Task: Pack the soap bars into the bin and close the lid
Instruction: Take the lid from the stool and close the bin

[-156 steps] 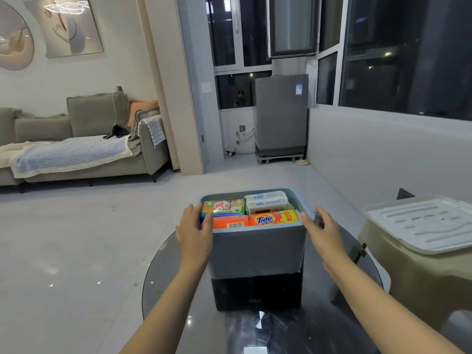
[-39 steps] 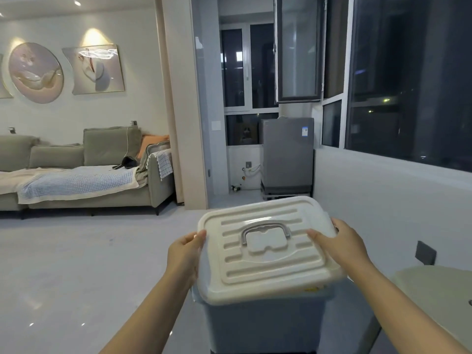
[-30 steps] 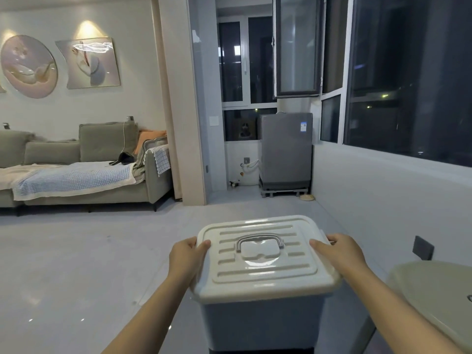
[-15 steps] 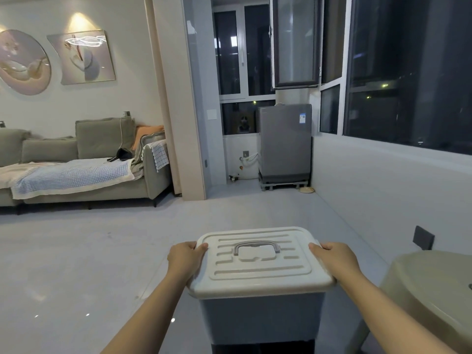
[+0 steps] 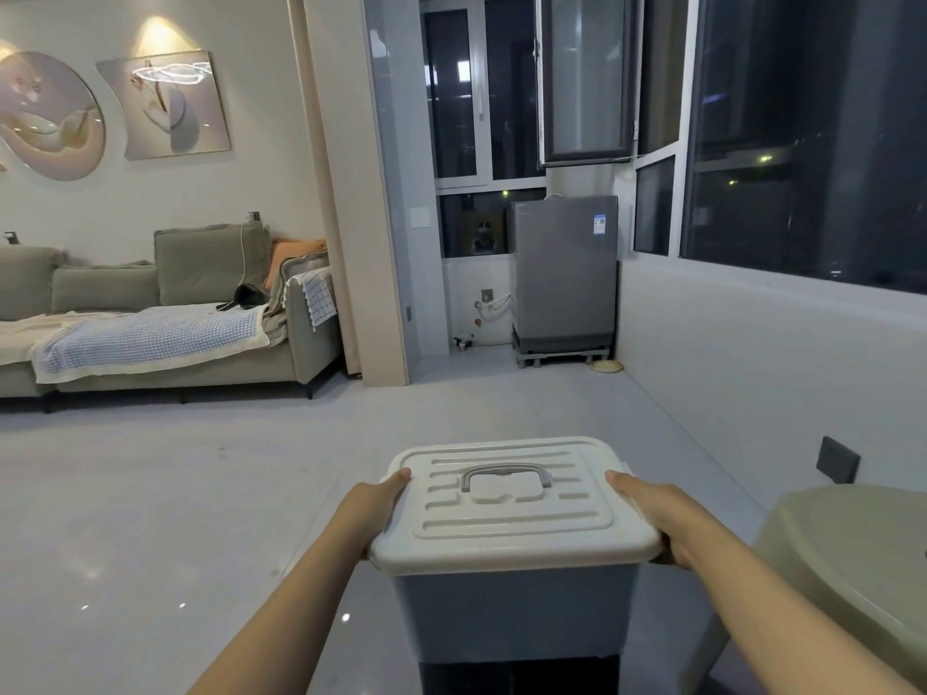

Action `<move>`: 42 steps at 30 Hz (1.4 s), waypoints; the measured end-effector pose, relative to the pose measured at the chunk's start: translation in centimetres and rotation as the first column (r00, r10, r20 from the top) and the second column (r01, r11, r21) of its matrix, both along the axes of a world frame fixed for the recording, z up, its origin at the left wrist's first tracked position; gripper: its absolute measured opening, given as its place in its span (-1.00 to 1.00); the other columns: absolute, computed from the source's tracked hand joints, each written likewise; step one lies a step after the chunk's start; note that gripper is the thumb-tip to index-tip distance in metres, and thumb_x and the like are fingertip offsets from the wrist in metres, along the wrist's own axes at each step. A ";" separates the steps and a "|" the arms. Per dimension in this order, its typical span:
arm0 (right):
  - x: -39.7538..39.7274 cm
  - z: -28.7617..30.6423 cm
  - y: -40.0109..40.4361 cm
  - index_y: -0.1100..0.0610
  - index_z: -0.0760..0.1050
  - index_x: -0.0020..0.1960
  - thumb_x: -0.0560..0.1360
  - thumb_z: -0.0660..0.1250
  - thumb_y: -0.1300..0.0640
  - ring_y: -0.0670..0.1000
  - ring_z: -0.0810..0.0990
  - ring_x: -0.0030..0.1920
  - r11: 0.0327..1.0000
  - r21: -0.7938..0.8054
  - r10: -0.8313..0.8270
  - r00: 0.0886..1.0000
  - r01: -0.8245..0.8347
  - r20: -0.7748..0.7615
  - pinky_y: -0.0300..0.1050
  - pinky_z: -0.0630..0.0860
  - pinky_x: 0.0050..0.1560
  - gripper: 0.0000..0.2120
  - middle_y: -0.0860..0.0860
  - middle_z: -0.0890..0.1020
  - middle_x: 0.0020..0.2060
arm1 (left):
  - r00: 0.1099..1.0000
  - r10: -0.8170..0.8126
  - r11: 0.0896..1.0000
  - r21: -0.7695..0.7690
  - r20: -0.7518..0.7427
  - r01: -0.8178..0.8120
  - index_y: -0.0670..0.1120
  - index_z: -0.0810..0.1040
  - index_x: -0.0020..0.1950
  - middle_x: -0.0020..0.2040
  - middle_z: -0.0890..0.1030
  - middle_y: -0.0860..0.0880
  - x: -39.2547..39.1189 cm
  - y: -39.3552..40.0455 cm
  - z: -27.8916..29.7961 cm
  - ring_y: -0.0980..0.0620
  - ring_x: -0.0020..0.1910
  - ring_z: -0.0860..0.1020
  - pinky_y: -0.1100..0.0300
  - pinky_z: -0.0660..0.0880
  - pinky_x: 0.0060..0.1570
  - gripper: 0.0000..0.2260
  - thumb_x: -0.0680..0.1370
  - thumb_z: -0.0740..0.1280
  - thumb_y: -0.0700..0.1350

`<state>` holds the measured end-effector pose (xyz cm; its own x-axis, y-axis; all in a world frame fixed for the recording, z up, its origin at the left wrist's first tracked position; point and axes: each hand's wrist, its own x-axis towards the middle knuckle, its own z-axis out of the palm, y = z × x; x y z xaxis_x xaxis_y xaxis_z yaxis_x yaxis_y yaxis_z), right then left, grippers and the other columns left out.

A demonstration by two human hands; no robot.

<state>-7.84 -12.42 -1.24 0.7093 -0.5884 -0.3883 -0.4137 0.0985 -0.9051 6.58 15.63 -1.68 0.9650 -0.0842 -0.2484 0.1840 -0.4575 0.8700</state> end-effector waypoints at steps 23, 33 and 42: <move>0.4 0.6 0.7 0.21 0.33 -0.24 0.50 0.26 -0.02 0.08 0.43 -0.26 0.795 -0.606 -0.057 0.996 0.006 -0.066 -0.16 0.22 -0.46 -0.68 0.04 0.45 -0.29 | 0.928 -0.090 0.836 0.535 0.362 -0.127 -0.13 0.33 -0.38 -0.41 0.42 -0.03 -0.4 -1.1 1.0 0.07 -0.44 0.35 0.26 0.22 -0.48 -0.58 0.62 0.10 0.04; 0.5 1.0 1.0 0.16 0.21 -0.39 0.53 0.24 0.04 0.13 0.42 -0.24 0.722 -0.692 -0.065 0.996 0.004 -0.062 -0.15 0.26 -0.41 -0.61 0.05 0.42 -0.36 | 0.910 -0.093 0.830 0.536 0.404 -0.153 -0.11 0.31 -0.35 -0.38 0.41 -0.02 -0.3 -1.5 0.4 0.08 -0.43 0.35 0.27 0.19 -0.49 -0.63 0.64 0.08 -0.02; 0.4 0.9 1.0 0.12 0.21 -0.39 0.55 0.19 0.01 0.12 0.44 -0.25 0.695 -0.718 -0.053 0.994 -0.031 -0.095 -0.16 0.23 -0.44 -0.61 0.01 0.42 -0.38 | 0.917 -0.102 0.811 0.566 0.385 -0.147 -0.19 0.45 -0.10 -0.06 0.61 -0.16 -1.1 -1.4 1.0 -0.07 -0.23 0.46 0.15 0.34 -0.24 -0.67 0.63 0.06 0.02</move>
